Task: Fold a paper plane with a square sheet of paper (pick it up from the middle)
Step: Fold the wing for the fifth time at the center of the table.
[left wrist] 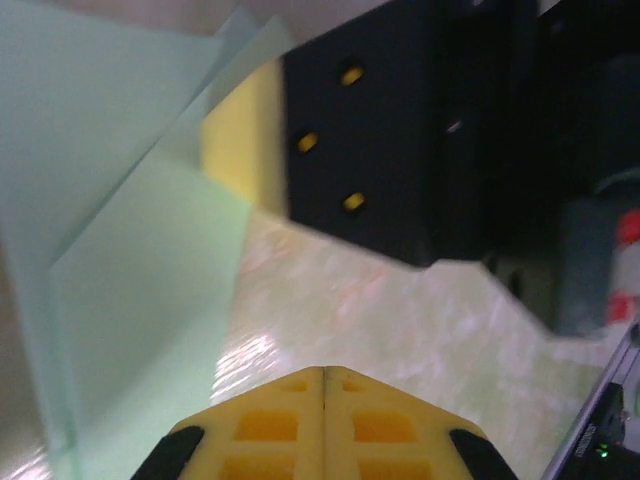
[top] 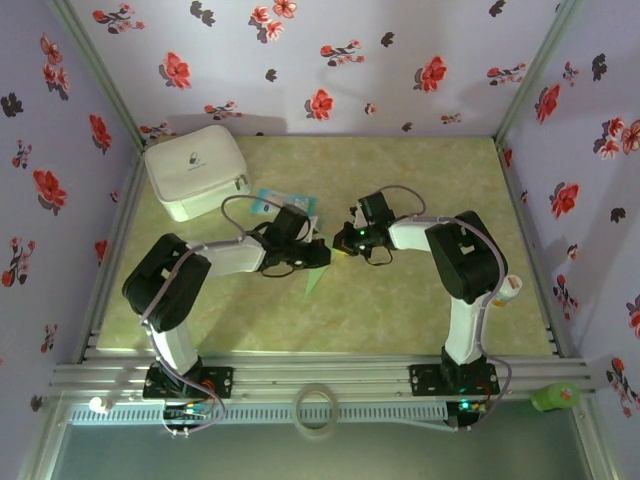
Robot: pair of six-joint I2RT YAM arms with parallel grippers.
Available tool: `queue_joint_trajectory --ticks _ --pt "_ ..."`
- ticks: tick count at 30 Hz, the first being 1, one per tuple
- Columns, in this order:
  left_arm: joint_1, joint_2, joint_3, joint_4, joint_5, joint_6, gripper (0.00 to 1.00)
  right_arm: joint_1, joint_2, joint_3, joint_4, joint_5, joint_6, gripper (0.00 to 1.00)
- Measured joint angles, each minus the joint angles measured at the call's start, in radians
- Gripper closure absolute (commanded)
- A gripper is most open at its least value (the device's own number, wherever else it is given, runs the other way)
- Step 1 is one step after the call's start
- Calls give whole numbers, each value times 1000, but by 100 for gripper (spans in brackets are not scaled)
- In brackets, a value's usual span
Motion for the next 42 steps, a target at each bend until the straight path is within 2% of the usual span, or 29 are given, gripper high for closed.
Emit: queue_joint_trajectory --ticks 8,12,25,30,36,42 --pt "-1 119 32 -30 3 0 96 -1 0 -3 8 0 8 100" --pt "-1 111 7 0 3 -3 95 -2 0 -8 17 -2 8 100" --pt "-1 -163 -360 95 23 -47 93 -2 0 -11 17 -10 8 100" --pt "-3 -276 -448 45 38 -57 92 -2 0 -11 17 -11 8 100" --pt "1 -334 -361 -6 37 -53 92 -2 0 -11 17 -11 8 100" --pt "26 -203 -152 22 37 -27 93 -3 0 -11 18 -14 10 100"
